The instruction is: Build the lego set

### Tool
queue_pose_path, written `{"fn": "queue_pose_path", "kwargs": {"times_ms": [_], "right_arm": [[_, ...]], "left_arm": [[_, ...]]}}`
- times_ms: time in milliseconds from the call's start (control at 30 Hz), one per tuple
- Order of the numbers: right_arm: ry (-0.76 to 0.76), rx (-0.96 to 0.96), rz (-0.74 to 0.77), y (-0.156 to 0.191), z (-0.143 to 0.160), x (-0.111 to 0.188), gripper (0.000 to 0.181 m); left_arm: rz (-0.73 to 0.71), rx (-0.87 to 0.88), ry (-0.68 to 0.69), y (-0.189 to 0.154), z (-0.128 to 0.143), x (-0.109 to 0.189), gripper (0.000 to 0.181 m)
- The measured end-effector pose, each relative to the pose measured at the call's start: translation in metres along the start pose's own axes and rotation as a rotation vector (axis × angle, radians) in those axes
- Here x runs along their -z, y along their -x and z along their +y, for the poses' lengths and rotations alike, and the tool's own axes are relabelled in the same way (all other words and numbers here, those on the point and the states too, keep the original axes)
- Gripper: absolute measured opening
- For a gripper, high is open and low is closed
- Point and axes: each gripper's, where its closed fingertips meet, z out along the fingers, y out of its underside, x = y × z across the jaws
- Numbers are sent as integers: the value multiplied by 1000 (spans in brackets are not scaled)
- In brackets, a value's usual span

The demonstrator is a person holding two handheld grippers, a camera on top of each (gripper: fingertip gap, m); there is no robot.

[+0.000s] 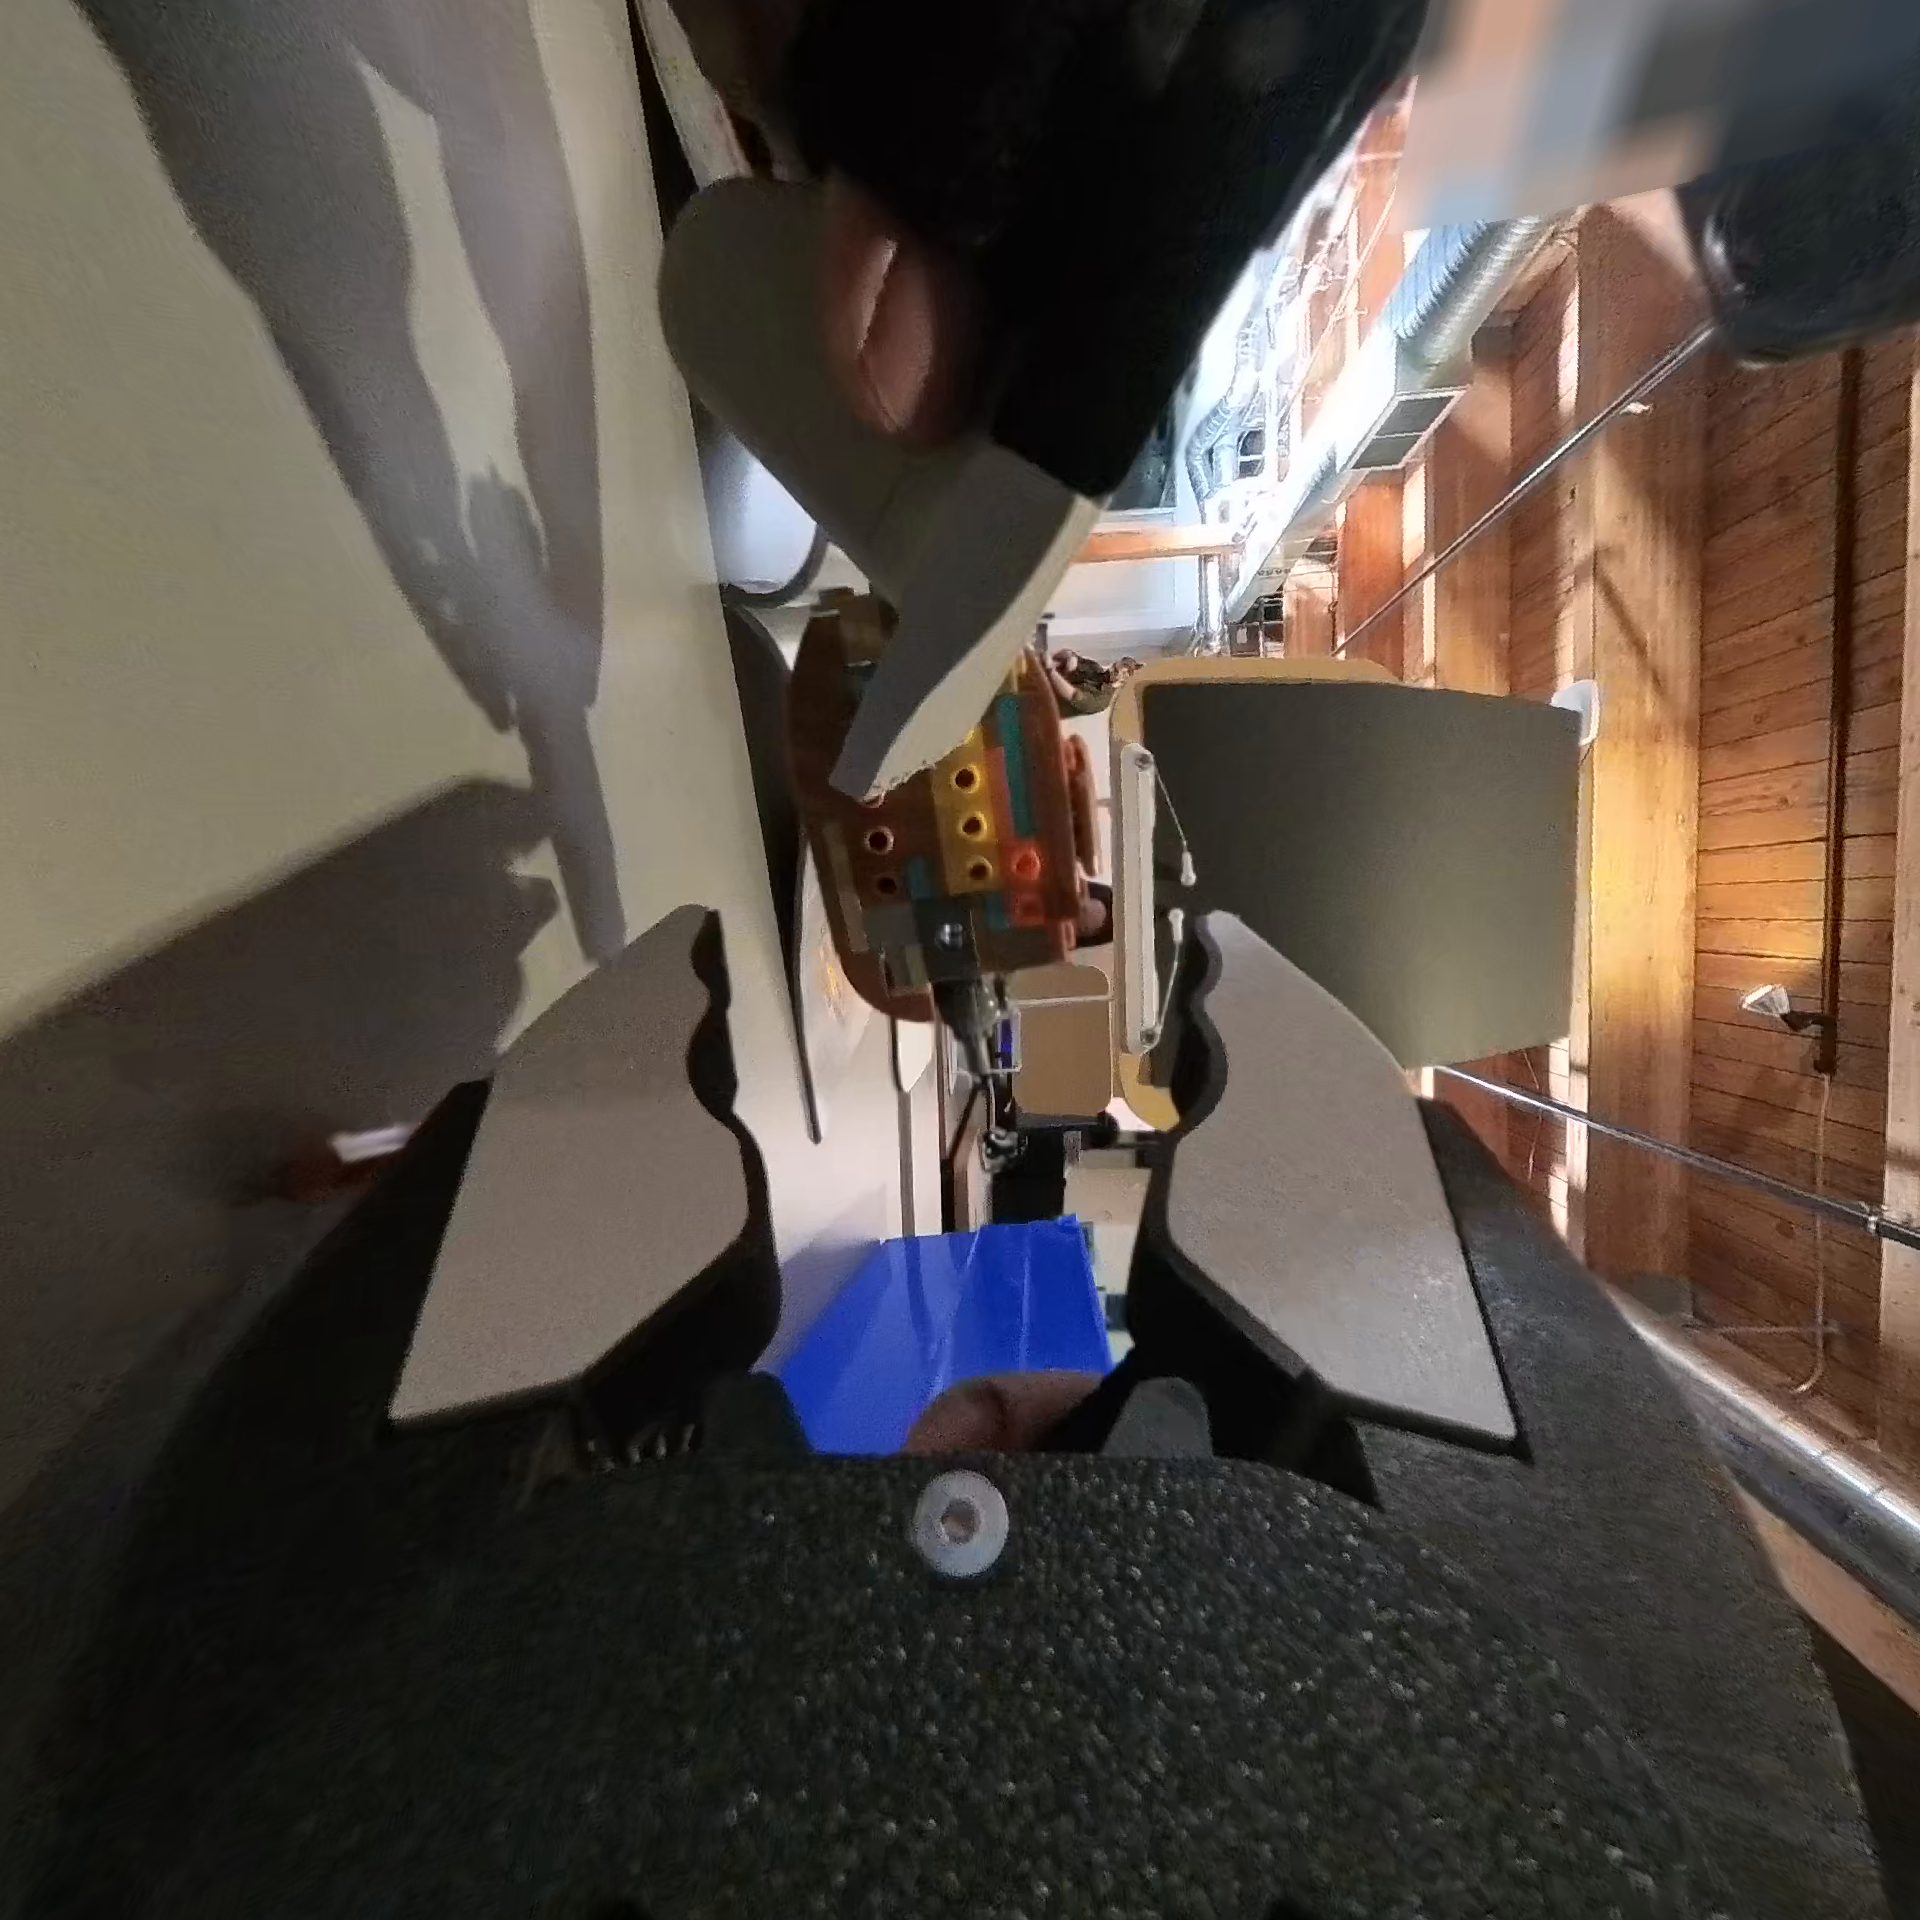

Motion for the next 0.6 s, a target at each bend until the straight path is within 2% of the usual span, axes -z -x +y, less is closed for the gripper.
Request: {"fn": "queue_pose_path", "kwargs": {"times_ms": [233, 433, 600], "right_arm": [[-19, 42, 55, -8, -11, -6, 90], [-14, 70, 43, -4, -10, -11, 88], [-25, 82, 37, -5, -12, -12, 79]], "left_arm": [[-1, -3, -2, -4, -4, 2, 22], [-10, -14, -9, -6, -7, 4, 22], [-34, -43, 1, -6, -8, 4, 22]]}}
